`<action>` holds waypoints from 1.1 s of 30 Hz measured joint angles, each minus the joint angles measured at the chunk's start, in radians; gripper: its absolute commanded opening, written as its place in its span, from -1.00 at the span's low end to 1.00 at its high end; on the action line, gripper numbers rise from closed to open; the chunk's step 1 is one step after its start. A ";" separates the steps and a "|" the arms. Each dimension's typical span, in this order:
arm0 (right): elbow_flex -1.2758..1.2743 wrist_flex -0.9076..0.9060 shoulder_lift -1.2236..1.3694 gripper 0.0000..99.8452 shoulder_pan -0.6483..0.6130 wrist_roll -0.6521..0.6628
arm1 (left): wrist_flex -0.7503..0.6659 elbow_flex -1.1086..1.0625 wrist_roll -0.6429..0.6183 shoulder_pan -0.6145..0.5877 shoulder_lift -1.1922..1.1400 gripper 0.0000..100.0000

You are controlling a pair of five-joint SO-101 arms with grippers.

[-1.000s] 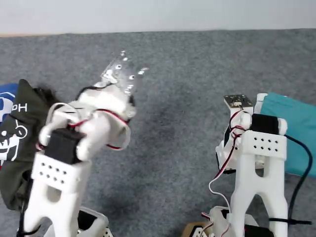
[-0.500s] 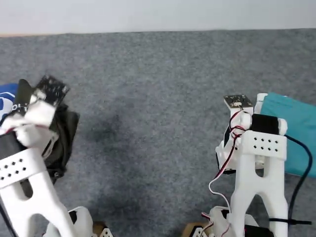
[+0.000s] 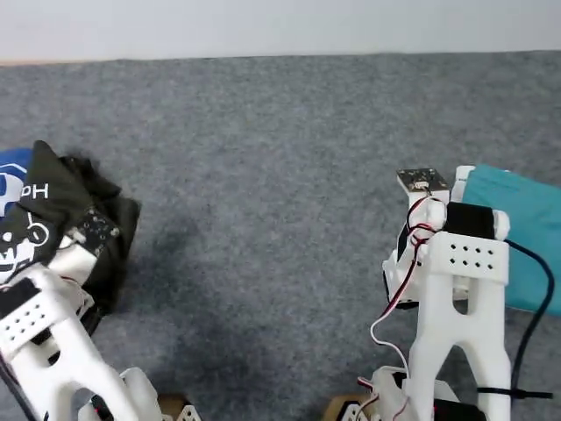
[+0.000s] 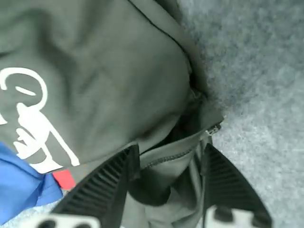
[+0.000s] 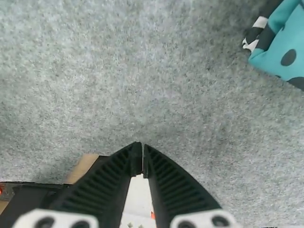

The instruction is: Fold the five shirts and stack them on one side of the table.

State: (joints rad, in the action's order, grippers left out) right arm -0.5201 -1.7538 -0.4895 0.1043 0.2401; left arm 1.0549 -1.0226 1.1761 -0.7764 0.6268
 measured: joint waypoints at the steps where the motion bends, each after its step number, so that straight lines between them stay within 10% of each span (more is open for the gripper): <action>1: 0.000 0.000 0.000 -0.98 0.000 0.000 | -0.015 -0.018 0.002 0.000 0.000 -0.56; 22: 0.000 0.000 0.000 -0.98 0.000 0.000 | -0.381 -0.270 -0.009 0.009 0.008 -0.99; 33: 0.000 0.000 0.000 -0.98 0.000 0.000 | 0.020 0.350 -0.575 0.184 0.008 -0.99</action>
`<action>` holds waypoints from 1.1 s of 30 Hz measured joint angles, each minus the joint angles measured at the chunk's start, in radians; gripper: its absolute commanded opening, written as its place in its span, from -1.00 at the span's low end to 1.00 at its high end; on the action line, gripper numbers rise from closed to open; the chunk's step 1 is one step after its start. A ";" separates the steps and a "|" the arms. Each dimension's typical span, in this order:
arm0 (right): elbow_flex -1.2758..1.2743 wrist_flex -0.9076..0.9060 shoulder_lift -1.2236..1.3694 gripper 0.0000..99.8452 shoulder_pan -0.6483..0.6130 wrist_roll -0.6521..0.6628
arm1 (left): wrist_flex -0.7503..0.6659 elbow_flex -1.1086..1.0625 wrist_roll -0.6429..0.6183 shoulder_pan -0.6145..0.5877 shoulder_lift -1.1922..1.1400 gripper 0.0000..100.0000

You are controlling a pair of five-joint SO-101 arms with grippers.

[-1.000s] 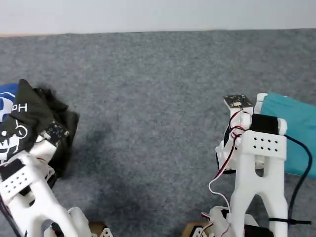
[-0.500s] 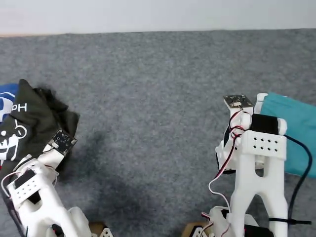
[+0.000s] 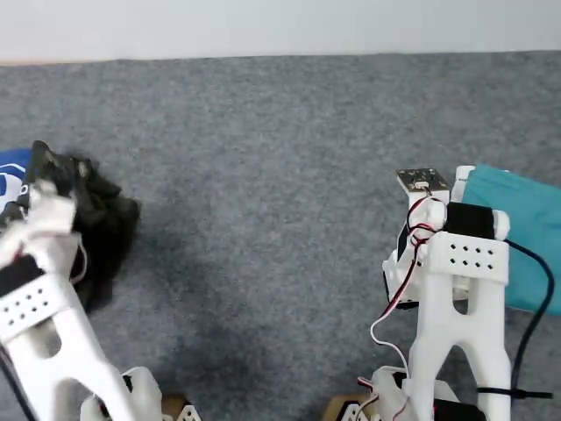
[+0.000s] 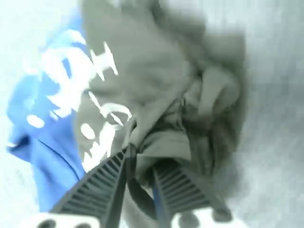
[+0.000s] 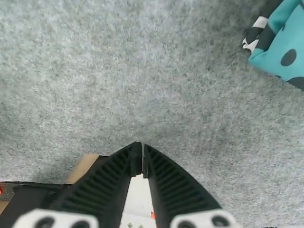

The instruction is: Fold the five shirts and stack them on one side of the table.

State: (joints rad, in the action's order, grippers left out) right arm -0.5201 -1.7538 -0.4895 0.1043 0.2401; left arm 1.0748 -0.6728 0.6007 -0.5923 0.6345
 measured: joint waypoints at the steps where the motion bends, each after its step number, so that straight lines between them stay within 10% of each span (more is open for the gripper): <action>1: 0.000 0.000 0.000 -0.98 0.000 0.000 | 0.035 0.072 -0.064 0.034 0.000 -0.99; 10: 0.000 0.000 0.000 -0.98 0.000 0.000 | 0.084 0.456 -0.440 0.499 0.000 -0.99; 21: 0.000 0.000 0.000 -0.98 0.000 0.000 | -0.021 0.626 -0.494 1.100 0.000 -0.99; 26: 0.000 0.000 0.000 -0.98 0.002 0.000 | -0.021 0.562 -0.462 1.082 0.000 -0.99; 33: 0.000 0.015 0.000 -0.98 0.002 0.000 | -0.023 0.210 -0.436 0.766 0.000 -0.97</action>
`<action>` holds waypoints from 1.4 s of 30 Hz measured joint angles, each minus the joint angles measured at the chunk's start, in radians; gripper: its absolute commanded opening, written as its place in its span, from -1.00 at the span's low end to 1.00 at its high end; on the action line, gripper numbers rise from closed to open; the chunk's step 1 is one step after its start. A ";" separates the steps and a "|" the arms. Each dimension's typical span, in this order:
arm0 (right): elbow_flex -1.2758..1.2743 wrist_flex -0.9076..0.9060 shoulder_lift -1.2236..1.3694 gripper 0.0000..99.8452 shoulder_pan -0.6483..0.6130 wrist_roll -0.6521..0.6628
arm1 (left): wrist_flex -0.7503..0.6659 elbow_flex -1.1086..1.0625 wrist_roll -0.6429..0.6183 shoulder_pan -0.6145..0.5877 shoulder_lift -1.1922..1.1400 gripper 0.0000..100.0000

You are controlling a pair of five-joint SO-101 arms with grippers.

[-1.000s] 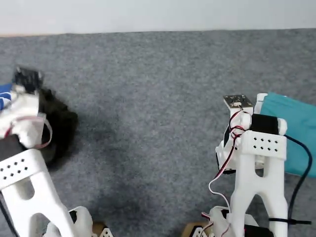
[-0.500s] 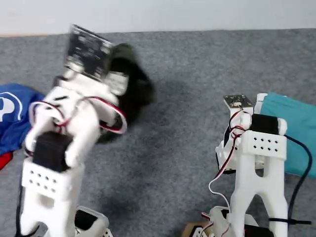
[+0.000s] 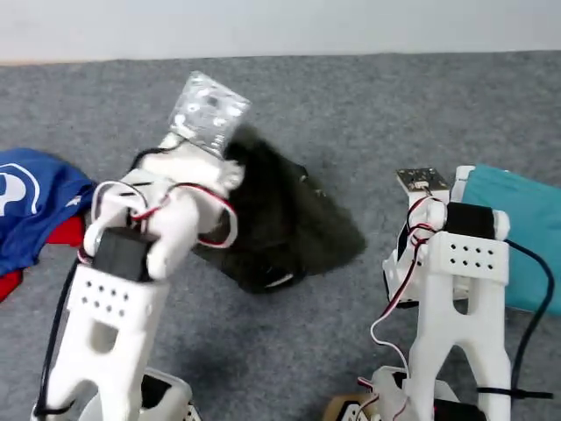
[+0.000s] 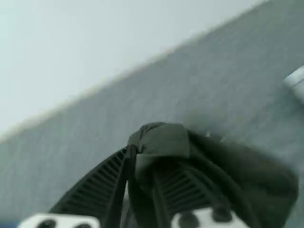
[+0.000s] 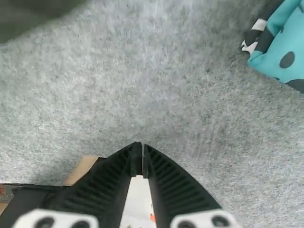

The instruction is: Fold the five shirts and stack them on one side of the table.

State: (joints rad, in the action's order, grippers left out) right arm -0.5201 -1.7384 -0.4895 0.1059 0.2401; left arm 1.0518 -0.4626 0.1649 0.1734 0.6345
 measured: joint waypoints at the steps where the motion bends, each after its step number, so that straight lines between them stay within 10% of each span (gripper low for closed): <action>1: 0.000 0.011 0.000 -0.98 -0.003 0.000 | 0.000 -0.054 0.035 -0.049 0.000 -0.94; 11: 0.000 0.137 0.003 -0.98 -0.227 0.000 | -0.081 -0.348 0.374 -0.516 0.000 -0.63; 17: 0.000 0.130 0.097 -0.98 -0.235 0.000 | -0.080 -0.282 0.413 -0.574 0.000 -0.59; 27: 0.000 0.041 0.114 -0.98 -0.186 0.000 | 0.318 0.014 0.397 -0.153 0.000 -0.59; 34: 0.114 -0.011 0.115 -0.98 0.075 0.046 | 0.292 -0.092 0.336 0.213 -0.035 -0.58; 42: 0.123 -0.014 0.115 -0.98 0.232 0.135 | 0.201 -0.071 0.327 0.304 -0.318 -0.58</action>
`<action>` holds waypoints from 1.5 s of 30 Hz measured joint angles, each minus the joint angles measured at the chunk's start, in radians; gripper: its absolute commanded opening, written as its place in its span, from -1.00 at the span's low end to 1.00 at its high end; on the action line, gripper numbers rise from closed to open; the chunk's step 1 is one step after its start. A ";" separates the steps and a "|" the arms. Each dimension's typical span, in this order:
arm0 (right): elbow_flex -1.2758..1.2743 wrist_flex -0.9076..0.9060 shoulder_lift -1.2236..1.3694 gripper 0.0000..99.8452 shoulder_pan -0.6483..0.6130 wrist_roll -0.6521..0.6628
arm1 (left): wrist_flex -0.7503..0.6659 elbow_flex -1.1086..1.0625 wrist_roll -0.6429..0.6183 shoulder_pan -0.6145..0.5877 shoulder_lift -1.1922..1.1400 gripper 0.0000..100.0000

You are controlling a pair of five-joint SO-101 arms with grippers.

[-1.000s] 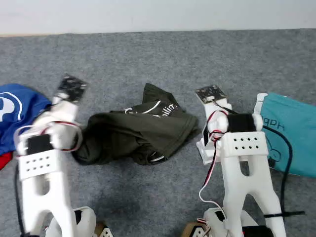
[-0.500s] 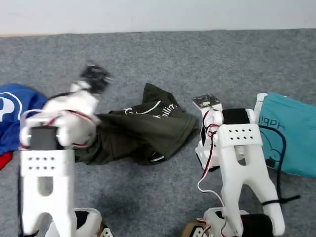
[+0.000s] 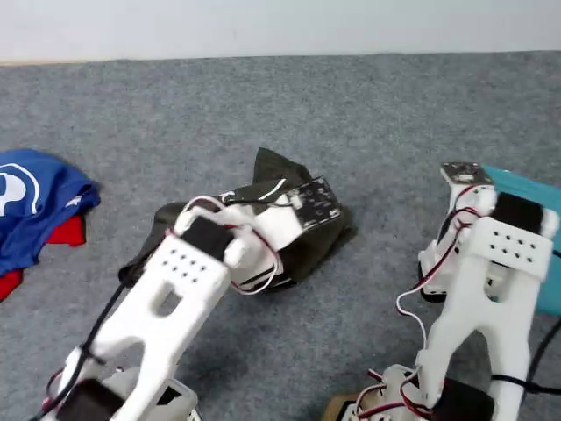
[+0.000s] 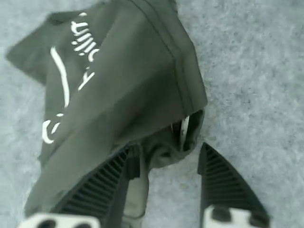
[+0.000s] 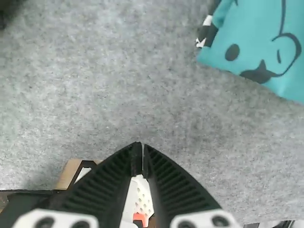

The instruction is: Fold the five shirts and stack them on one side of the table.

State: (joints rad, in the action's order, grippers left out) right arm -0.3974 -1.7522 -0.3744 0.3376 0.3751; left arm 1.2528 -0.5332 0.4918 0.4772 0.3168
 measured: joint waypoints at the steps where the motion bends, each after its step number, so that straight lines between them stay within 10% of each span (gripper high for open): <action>1: 0.000 0.000 0.000 -0.98 0.006 0.000 | 0.000 0.025 0.000 0.008 -0.034 -0.58; 15: 0.000 0.000 0.005 -0.98 0.011 0.005 | 0.000 0.267 0.000 0.091 -0.468 -0.60; 24: 0.000 0.005 0.008 -0.98 0.012 0.005 | 0.005 0.446 -0.064 0.041 -0.565 -0.99; 34: 0.000 0.005 0.008 -0.98 0.014 0.005 | 0.189 0.543 -0.071 -0.011 -0.333 -0.99; 45: 0.000 0.005 0.008 -0.98 -0.115 0.005 | 0.388 0.562 -0.074 -0.354 0.040 -0.99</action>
State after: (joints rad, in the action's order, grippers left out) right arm -0.3974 -1.7476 -0.3667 0.2225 0.3798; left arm 1.6410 0.0284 0.4181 0.1227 0.3567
